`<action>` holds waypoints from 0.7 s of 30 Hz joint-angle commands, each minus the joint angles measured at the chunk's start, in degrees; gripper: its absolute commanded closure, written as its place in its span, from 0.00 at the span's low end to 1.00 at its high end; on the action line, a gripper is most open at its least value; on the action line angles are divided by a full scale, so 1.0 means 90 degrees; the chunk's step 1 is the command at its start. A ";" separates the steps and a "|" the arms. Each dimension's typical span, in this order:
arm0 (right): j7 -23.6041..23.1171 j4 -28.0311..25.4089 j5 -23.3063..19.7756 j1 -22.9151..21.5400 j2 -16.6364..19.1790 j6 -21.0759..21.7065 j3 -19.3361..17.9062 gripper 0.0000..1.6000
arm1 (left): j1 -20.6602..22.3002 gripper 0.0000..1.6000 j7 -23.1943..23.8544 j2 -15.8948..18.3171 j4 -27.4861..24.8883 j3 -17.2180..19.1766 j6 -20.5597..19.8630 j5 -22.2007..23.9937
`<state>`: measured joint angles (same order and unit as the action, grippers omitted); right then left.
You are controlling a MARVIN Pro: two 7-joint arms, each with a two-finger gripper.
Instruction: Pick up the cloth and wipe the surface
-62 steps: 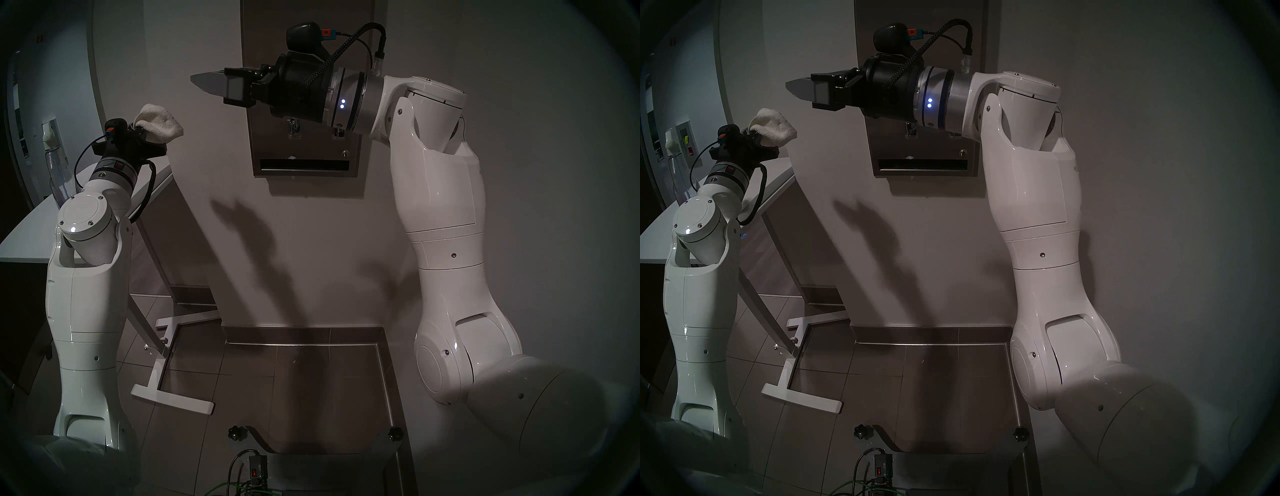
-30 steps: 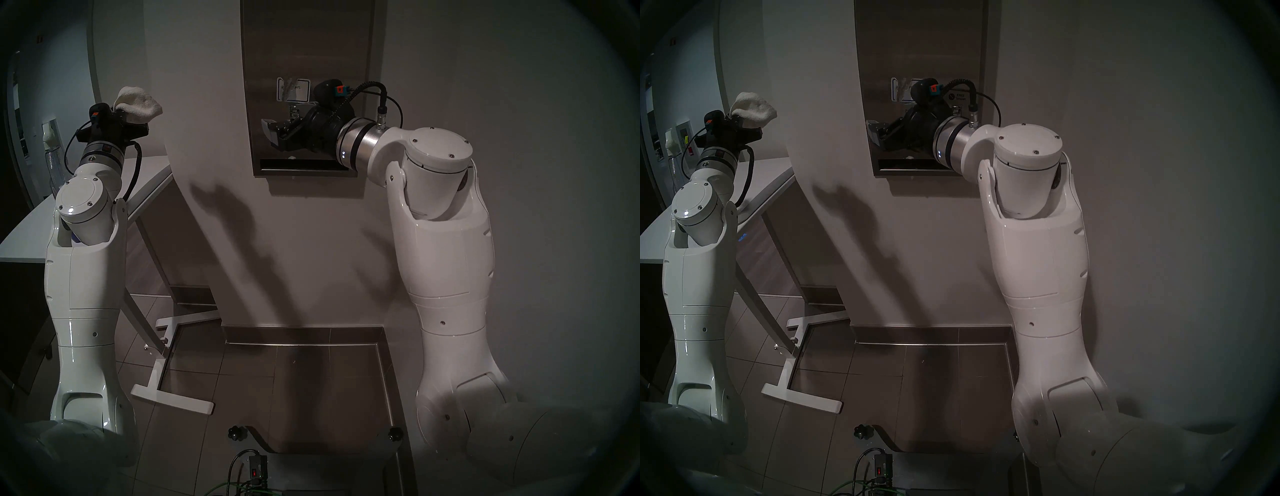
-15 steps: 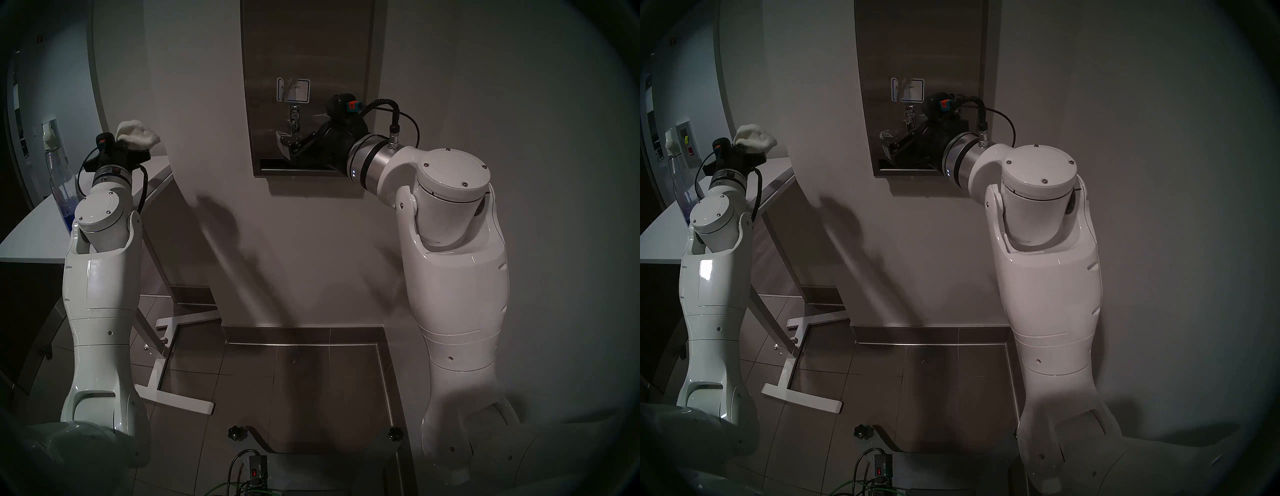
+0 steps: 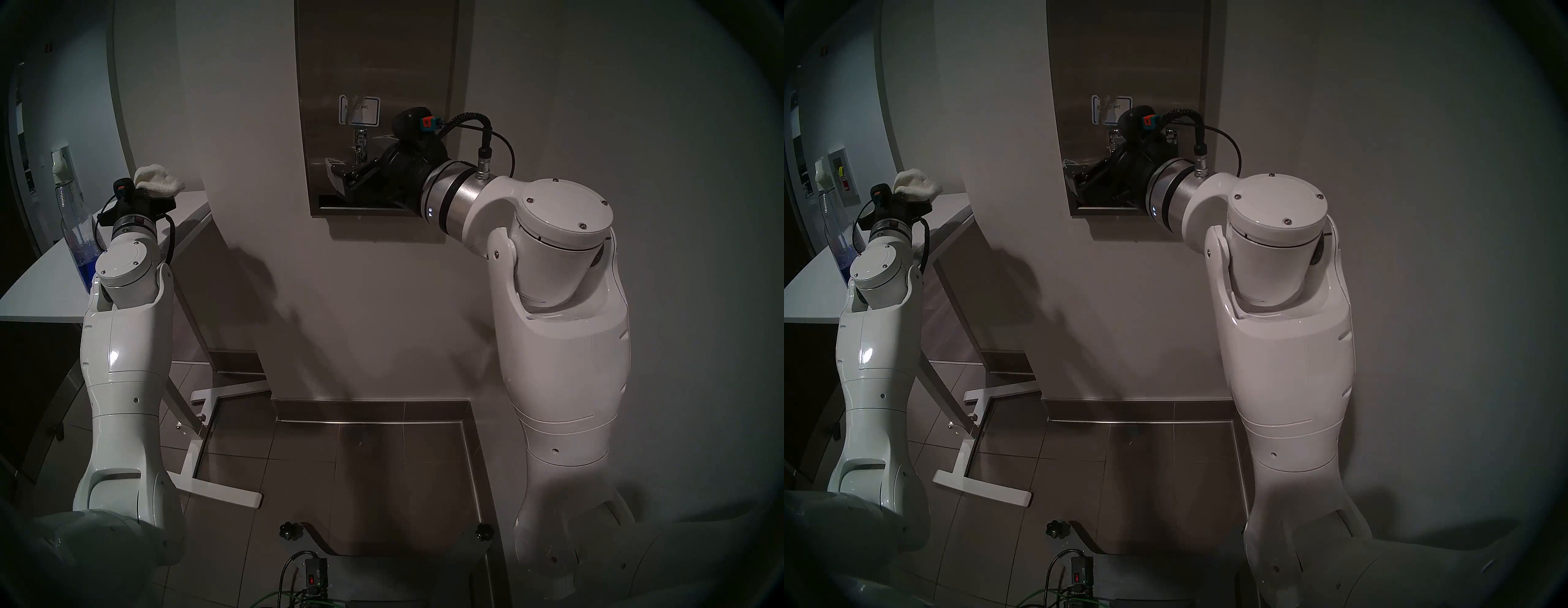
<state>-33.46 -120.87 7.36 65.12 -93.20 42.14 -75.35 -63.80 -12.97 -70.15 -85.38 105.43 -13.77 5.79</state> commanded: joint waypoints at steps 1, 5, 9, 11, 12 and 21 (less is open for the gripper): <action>-0.0032 -0.0194 -0.0044 -0.0194 -0.0074 -0.0035 0.0003 0.00 | 0.0580 1.00 -0.0035 0.0169 0.0221 -0.0027 -0.0254 -0.0021; -0.0080 -0.0168 -0.0065 -0.0194 -0.0070 -0.0023 0.0052 0.00 | 0.0787 1.00 -0.0102 0.0258 0.0404 -0.0115 -0.0465 -0.0036; -0.0096 -0.0156 -0.0078 -0.0176 -0.0081 -0.0029 0.0072 0.00 | 0.0946 1.00 -0.0100 0.0338 0.0501 -0.0201 -0.0656 -0.0021; -0.0113 -0.0153 -0.0090 -0.0179 -0.0085 -0.0028 0.0085 0.00 | 0.0972 1.00 -0.0111 0.0369 0.0504 -0.0251 -0.0727 -0.0007; -0.0117 -0.0151 -0.0092 -0.0179 -0.0085 -0.0026 0.0091 0.00 | 0.1121 1.00 -0.0129 0.0335 0.0619 -0.0261 -0.0775 -0.0052; -0.0142 -0.0129 -0.0121 -0.0109 -0.0070 -0.0011 0.0093 0.00 | 0.1368 1.00 -0.0355 0.0397 0.0832 -0.0387 -0.1208 0.0019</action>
<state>-35.00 -120.86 6.24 65.06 -93.45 42.16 -74.14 -56.90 -15.33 -68.18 -77.76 102.19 -23.51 5.47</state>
